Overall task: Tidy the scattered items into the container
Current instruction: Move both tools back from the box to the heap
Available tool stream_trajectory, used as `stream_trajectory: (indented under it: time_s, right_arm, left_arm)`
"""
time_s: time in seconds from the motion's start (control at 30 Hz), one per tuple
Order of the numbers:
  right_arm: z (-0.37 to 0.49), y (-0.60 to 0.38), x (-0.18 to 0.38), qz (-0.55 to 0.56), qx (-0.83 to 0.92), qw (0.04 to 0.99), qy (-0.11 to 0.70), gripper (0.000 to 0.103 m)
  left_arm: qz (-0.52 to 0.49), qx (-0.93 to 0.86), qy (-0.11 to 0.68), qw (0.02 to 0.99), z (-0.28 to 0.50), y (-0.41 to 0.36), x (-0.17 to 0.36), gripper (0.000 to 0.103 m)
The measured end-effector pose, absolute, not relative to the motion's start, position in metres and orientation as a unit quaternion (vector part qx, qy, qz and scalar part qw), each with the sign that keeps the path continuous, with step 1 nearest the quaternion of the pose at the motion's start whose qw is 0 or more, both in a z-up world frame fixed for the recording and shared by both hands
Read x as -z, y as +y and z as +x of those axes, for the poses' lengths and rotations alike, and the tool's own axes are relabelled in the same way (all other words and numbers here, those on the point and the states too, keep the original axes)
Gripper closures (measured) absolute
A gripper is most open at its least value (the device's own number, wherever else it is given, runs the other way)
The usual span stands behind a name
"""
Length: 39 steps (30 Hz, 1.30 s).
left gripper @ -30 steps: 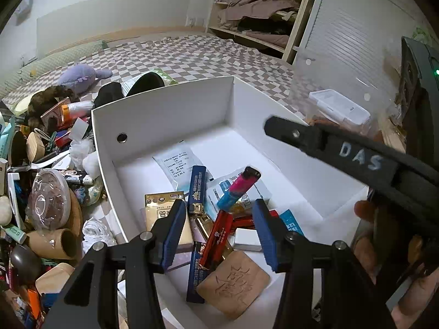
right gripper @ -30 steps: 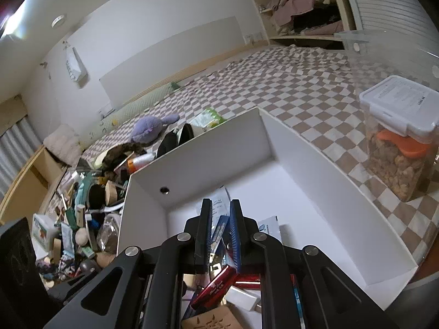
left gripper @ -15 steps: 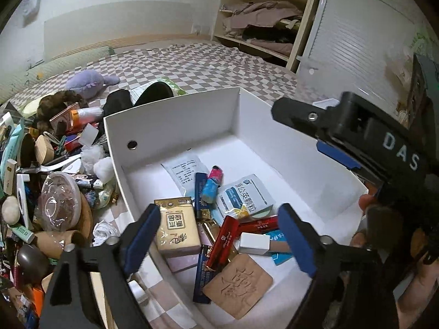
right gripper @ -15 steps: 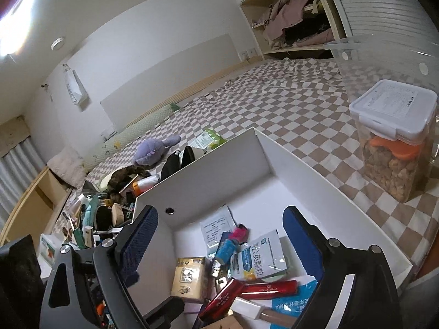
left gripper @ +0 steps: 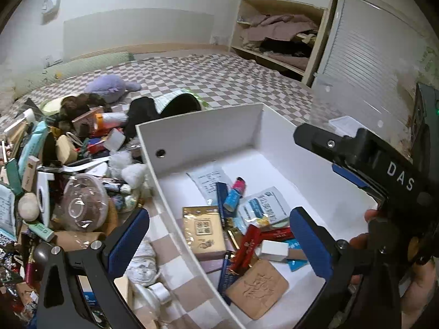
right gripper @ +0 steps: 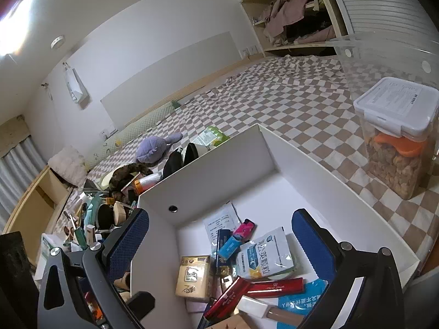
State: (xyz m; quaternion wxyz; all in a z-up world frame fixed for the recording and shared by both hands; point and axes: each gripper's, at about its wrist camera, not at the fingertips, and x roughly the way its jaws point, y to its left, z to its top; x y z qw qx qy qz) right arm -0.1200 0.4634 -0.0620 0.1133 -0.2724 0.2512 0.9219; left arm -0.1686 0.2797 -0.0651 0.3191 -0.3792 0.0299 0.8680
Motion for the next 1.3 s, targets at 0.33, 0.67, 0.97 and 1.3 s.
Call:
stream_trajectory:
  time_s: [0.33, 0.67, 0.97, 1.3]
  right_arm:
    - [-0.125, 0.445, 0.054, -0.267, -0.930, 0.091, 0.235, 0.000]
    - [-0.112, 0.412, 0.017, -0.215, -0.954, 0.042, 0.206, 0.000]
    - [-0.114, 0.367, 0.000, -0.184, -0.968, -0.035, 0.170, 0.000]
    - [-0.118, 0.324, -0.009, -0.172, -0.960, -0.098, 0.198, 0.000]
  left_arm:
    - [-0.364, -0.881, 0.019, 0.302, -0.173, 0.255, 0.060, 0.000]
    - [-0.341, -0.899, 0.009, 0.274, -0.177, 0.218, 0.044, 0.000]
    - [-0.330, -0.913, 0.014, 0.239, -0.188, 0.173, 0.042, 0.000]
    - [-0.329, -0.922, 0.000, 0.203, -0.197, 0.127, 0.050, 0.000]
